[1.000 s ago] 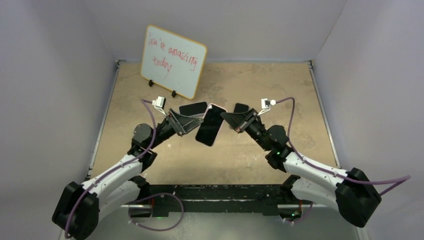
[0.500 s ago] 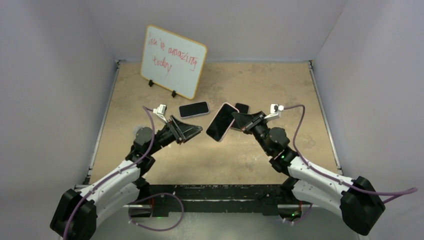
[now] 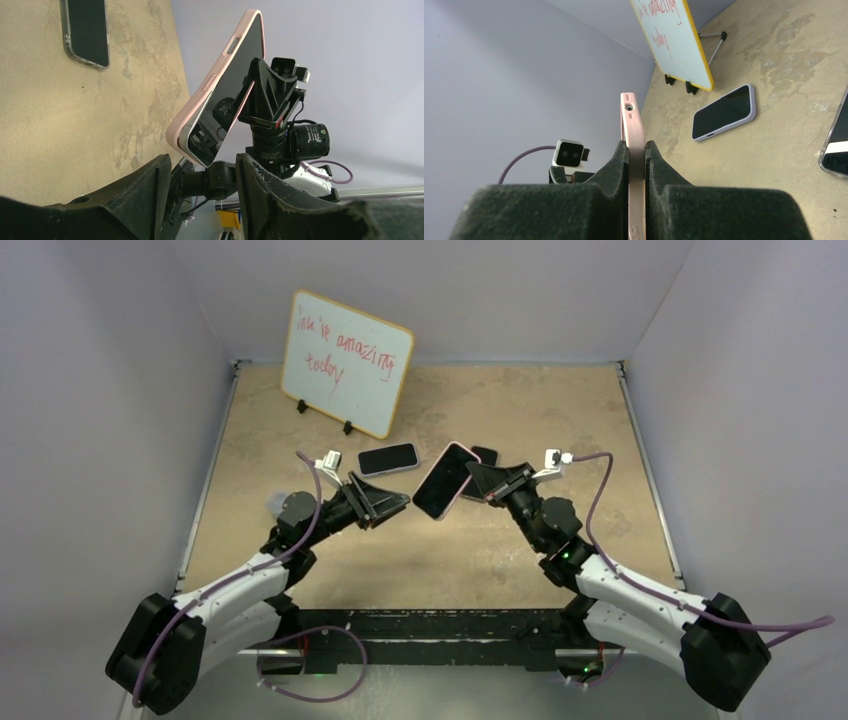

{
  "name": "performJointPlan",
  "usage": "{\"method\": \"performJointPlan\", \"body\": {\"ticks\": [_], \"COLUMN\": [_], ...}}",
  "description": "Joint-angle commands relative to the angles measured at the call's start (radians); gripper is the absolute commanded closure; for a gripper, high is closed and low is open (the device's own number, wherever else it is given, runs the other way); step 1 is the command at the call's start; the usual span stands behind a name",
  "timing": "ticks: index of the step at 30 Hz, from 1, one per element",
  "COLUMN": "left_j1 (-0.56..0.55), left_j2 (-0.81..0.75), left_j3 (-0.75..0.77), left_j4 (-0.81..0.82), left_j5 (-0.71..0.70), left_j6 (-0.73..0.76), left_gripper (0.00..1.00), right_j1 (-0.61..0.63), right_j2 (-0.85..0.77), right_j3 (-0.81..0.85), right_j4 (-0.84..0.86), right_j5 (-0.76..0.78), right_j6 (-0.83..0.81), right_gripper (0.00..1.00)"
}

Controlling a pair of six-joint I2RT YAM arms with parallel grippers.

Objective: Take the phone out of the phone case
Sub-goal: Remove the phone case from the phone.

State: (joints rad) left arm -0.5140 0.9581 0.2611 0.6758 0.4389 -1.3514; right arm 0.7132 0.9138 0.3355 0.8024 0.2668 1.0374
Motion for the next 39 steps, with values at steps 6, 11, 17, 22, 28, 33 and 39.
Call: {"method": "performJointPlan", "body": {"ticks": [6, 11, 17, 22, 28, 33, 39], "left_j1": [-0.042, -0.059, -0.063, -0.063, -0.065, -0.067, -0.067], "left_j2": [0.064, 0.086, 0.089, 0.092, 0.096, 0.099, 0.107], "left_j3": [0.005, 0.004, 0.007, 0.005, -0.010, -0.010, -0.006], "left_j4": [0.148, 0.190, 0.199, 0.219, 0.285, 0.310, 0.323], "left_j5": [-0.006, -0.016, -0.030, -0.042, -0.066, -0.092, -0.105], "left_j6": [-0.040, -0.060, -0.065, -0.074, -0.107, -0.132, -0.143], "left_gripper": [0.51, 0.54, 0.56, 0.57, 0.58, 0.59, 0.64], "right_j1": [0.000, -0.001, -0.001, 0.000, -0.001, 0.000, -0.001], "right_j2": [-0.005, 0.003, 0.008, 0.010, 0.027, 0.093, 0.174], "right_j3": [0.001, 0.000, -0.005, -0.009, -0.002, 0.021, 0.042], "right_j4": [0.164, 0.174, 0.190, 0.204, 0.228, 0.303, 0.374], "right_j5": [-0.013, -0.024, -0.039, -0.059, -0.108, -0.234, -0.346], "right_j6": [0.060, 0.062, 0.071, 0.085, 0.052, -0.008, -0.048], "right_gripper": [1.00, 1.00, 1.00, 1.00, 1.00, 1.00, 1.00]}}
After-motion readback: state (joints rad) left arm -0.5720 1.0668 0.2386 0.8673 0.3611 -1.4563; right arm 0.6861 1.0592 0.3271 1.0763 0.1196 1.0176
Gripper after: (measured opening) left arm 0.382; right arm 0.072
